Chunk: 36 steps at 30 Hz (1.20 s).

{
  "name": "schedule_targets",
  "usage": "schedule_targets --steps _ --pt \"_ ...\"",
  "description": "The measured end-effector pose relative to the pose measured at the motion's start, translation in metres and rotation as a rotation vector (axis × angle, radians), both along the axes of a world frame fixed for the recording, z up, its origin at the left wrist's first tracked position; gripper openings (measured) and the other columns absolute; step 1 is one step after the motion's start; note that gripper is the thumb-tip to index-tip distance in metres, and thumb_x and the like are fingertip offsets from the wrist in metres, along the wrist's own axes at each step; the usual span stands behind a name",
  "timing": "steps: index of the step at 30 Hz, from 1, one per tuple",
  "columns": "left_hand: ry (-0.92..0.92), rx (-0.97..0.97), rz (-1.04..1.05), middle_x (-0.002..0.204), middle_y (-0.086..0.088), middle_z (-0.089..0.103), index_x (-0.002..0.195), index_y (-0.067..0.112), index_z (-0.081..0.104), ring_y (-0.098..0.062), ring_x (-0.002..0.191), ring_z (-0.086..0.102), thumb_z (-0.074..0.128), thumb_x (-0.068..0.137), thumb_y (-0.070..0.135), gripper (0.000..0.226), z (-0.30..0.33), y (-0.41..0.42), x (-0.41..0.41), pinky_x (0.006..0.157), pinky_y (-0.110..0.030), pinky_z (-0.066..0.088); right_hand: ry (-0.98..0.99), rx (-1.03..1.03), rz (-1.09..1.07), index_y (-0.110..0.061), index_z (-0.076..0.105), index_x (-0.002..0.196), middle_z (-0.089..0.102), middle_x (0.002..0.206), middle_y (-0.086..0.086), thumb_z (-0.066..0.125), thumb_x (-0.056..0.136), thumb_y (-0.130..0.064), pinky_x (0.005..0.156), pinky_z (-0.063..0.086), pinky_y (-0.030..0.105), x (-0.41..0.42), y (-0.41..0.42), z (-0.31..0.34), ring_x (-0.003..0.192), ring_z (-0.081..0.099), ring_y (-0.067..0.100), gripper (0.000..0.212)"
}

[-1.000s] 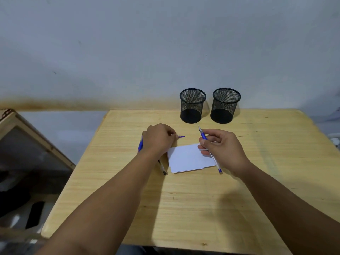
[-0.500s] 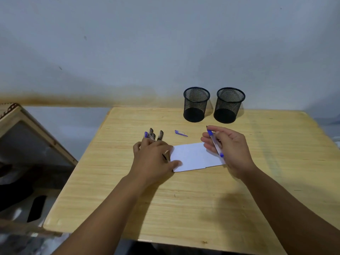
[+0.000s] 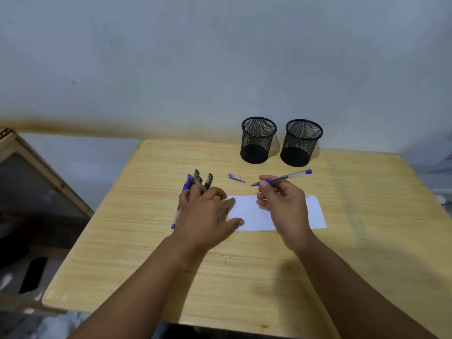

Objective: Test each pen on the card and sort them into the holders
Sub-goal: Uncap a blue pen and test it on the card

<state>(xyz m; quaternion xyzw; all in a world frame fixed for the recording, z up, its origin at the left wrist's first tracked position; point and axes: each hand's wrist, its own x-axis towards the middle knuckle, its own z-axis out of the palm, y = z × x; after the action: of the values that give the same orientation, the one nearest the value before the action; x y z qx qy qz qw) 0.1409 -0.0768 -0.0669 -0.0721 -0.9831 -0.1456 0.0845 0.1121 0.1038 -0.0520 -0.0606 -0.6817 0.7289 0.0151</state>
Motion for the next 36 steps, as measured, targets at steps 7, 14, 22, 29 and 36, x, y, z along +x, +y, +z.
schedule_targets --steps 7,14,22,29,36 --pt "0.067 0.011 0.054 0.122 0.024 0.059 0.104 0.044 0.069 -0.017 0.123 0.032 0.052 0.075 0.076 0.047 -0.006 0.002 0.004 0.100 -0.037 0.010 0.005 0.147 -0.006 -0.021 0.073 0.099 0.076 0.090 -0.003 0.070 0.088 -0.011 0.084 0.060 0.033 -0.013 -0.029 -0.007 0.087 0.073 0.013 0.015" --pt "0.152 0.013 0.094 0.103 0.024 0.065 0.083 0.042 0.072 -0.016 0.113 0.042 0.056 0.072 0.075 0.038 -0.013 0.001 0.007 0.098 -0.038 0.016 0.050 0.355 0.011 -0.024 0.070 0.092 0.075 0.088 -0.005 0.072 0.088 -0.018 0.083 0.058 0.029 -0.016 -0.028 -0.020 0.085 0.071 0.009 0.008" --pt "0.140 0.034 0.112 0.105 0.023 0.067 0.084 0.043 0.073 -0.014 0.112 0.039 0.057 0.070 0.075 0.039 -0.019 0.000 0.004 0.097 -0.042 0.019 0.127 0.592 -0.008 -0.014 0.061 0.090 0.072 0.074 -0.003 0.075 0.085 -0.024 0.073 0.060 0.032 -0.021 -0.031 -0.029 0.070 0.071 0.011 0.017" --pt "0.123 0.024 0.113 0.107 0.024 0.066 0.087 0.044 0.074 -0.013 0.113 0.038 0.055 0.072 0.076 0.040 -0.018 -0.001 0.004 0.098 -0.041 0.017 0.236 0.730 -0.027 -0.008 0.068 0.092 0.073 0.074 0.000 0.076 0.084 -0.025 0.070 0.060 0.031 -0.022 -0.034 -0.034 0.067 0.070 0.012 0.020" --pt "0.118 0.029 0.108 0.108 0.022 0.067 0.088 0.044 0.074 -0.014 0.113 0.039 0.056 0.073 0.075 0.039 -0.017 -0.001 0.004 0.097 -0.041 0.017 0.283 0.765 -0.029 -0.004 0.069 0.089 0.074 0.074 0.004 0.077 0.083 -0.019 0.067 0.056 0.023 -0.021 -0.037 -0.030 0.062 0.067 0.013 0.018"
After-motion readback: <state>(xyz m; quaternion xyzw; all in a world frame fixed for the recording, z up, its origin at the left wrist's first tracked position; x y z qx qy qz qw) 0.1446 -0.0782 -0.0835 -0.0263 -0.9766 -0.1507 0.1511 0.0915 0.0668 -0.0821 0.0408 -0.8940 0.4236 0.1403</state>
